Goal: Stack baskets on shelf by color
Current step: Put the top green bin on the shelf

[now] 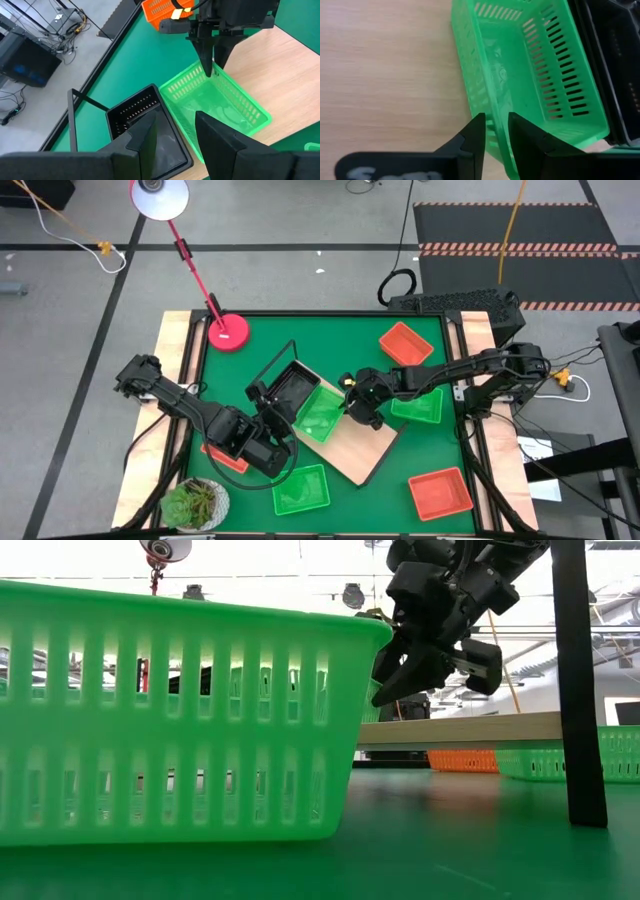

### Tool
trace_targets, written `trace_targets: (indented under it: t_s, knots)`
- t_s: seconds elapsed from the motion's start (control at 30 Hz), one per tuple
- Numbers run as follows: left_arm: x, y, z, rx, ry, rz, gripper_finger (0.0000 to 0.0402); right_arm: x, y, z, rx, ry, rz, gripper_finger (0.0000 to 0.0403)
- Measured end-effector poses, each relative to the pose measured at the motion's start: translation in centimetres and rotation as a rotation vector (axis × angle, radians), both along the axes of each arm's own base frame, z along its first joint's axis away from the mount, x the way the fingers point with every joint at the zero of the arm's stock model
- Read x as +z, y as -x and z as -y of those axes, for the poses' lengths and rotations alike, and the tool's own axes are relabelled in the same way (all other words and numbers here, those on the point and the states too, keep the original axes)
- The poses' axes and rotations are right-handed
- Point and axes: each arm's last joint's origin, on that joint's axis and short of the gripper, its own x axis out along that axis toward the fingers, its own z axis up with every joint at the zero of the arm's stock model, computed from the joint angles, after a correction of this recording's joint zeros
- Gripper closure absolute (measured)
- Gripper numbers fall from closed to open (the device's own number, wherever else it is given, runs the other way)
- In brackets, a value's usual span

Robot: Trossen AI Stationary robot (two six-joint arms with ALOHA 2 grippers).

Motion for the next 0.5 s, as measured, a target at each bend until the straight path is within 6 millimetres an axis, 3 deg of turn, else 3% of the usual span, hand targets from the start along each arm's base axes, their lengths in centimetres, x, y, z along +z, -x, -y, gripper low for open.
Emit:
trace_targets:
  t_s: [0.5]
  knots:
    - [-0.02, 0.01, 0.01, -0.002, 0.005, -0.004, 0.0263, 0.14, 0.05, 0.01, -0.051, -0.049, -0.007, 0.0323]
